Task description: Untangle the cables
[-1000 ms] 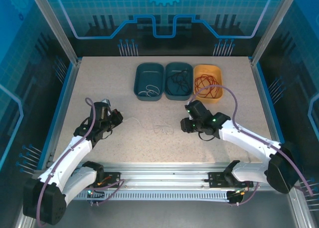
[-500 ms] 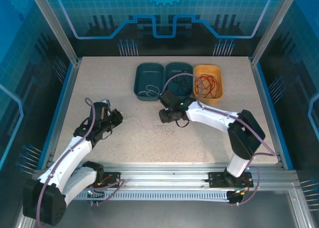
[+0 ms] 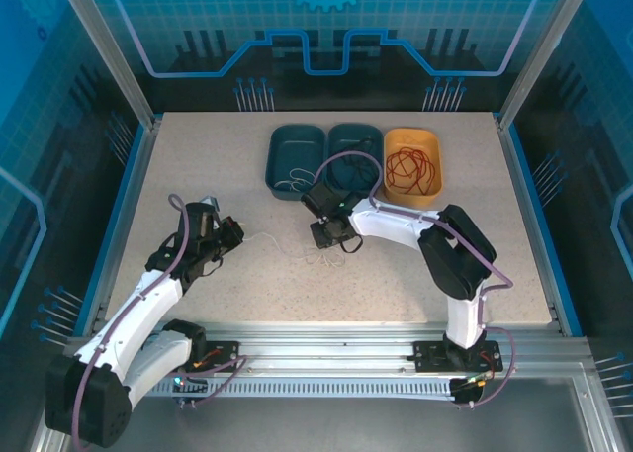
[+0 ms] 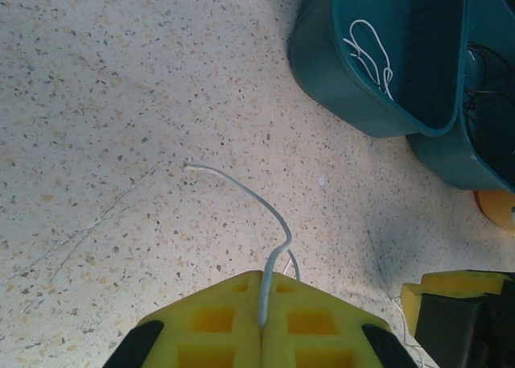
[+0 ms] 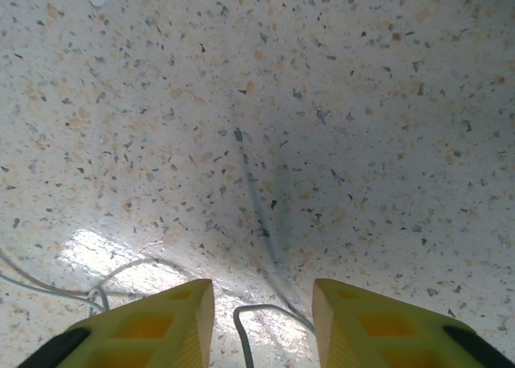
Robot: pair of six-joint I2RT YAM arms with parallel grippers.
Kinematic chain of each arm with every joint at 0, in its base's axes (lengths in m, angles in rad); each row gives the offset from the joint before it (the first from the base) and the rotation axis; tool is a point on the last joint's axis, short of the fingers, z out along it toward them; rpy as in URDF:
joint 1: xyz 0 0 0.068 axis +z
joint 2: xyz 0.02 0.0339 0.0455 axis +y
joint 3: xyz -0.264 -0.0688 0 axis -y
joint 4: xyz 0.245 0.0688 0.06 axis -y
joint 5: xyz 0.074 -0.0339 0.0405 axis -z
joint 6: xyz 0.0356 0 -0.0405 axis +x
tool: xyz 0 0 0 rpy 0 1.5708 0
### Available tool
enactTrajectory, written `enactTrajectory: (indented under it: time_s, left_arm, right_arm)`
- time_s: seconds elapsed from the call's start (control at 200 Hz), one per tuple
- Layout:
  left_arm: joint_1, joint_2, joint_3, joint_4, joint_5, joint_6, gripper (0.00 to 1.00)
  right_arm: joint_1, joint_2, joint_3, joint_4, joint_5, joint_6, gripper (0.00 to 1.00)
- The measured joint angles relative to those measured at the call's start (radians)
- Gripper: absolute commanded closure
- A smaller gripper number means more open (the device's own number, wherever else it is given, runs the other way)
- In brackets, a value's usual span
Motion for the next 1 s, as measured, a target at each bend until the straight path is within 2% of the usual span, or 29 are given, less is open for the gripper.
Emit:
enactTrajectory:
  time_s: [0.115,0.2,0.355,0.49,0.811,1.001]
  left_arm:
    - [0.0,-0.001,-0.003,-0.003,-0.001,0.0,1.0]
    - [0.0,-0.003,-0.003,-0.004,-0.006,0.0,1.0]
    - [0.0,-0.007,-0.003,-0.014,-0.031,0.002,1.0]
    - [0.01,-0.038,-0.003,-0.042,-0.065,0.002,1.0]
    - [0.106,-0.116,-0.003,-0.094,-0.12,0.001,1.0]
    - [0.144,-0.12,-0.003,-0.113,-0.124,-0.002,1.0]
  right_arm:
    - [0.0,0.011,0.0,0.003,0.0,0.009,0.91]
    - [0.0,0.011,0.0,0.004,0.001,0.0,1.0]
    - [-0.002,0.0,-0.002,-0.002,0.026,0.0,1.0]
    - [-0.022,-0.096,-0.033,-0.027,0.07,0.001,1.0]
    - [-0.166,-0.397,-0.148,-0.151,0.251,0.005,1.0]
    - [-0.261,-0.511,-0.208,-0.204,0.294,0.003,1.0]
